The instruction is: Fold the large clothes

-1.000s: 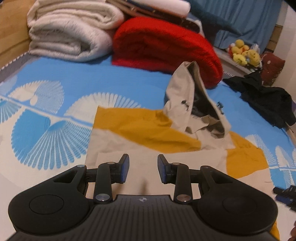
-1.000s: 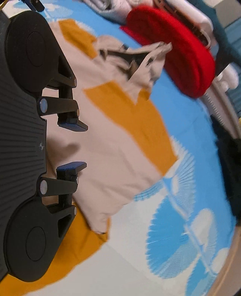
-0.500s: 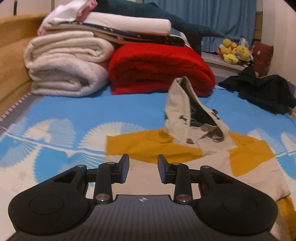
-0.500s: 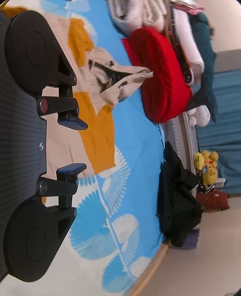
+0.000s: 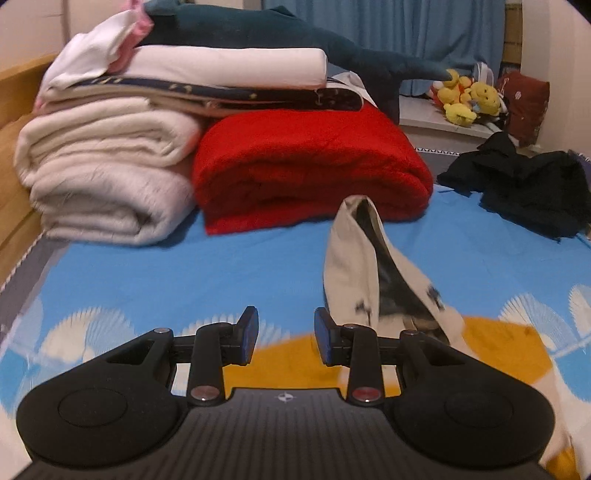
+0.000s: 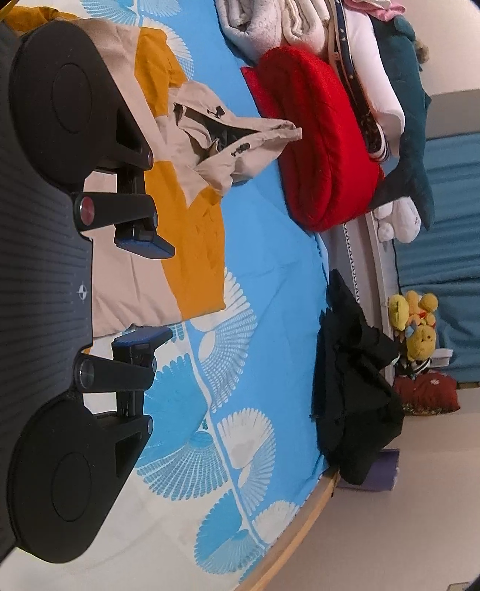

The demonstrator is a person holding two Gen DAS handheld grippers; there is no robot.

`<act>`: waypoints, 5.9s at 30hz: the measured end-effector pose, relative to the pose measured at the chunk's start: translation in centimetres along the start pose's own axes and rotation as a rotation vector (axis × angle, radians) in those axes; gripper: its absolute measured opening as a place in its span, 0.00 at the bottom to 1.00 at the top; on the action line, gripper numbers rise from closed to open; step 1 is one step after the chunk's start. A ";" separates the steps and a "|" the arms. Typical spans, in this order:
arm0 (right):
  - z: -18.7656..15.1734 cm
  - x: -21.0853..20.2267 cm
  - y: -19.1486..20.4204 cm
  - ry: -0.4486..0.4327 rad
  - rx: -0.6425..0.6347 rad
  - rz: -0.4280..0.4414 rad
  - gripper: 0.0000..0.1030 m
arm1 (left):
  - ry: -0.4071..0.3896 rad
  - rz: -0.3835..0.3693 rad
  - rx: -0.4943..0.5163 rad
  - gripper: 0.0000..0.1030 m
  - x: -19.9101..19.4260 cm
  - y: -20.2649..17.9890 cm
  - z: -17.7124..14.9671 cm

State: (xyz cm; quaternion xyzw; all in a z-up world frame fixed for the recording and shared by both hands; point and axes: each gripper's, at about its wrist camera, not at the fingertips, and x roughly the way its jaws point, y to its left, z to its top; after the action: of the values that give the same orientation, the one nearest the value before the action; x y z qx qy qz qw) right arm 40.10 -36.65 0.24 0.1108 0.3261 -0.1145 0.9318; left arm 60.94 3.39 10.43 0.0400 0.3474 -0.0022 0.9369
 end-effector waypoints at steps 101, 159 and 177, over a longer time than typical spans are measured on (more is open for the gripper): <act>-9.8 9.7 7.4 0.490 0.410 0.220 0.23 | 0.273 -0.129 -0.536 0.35 6.2 0.7 -21.3; -6.6 6.2 8.5 0.039 0.301 0.059 0.40 | 0.118 -0.435 -0.248 0.12 3.3 -6.9 -20.8; -9.2 9.9 7.8 0.401 0.244 0.103 0.49 | 0.442 -0.223 -0.165 0.23 7.2 -4.3 -23.5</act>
State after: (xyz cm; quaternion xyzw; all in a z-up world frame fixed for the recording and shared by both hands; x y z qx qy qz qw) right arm 44.56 -28.06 -12.02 0.2596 0.4822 -0.0813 0.8328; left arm 50.96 1.07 -12.34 -0.0756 0.5447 -0.0682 0.8324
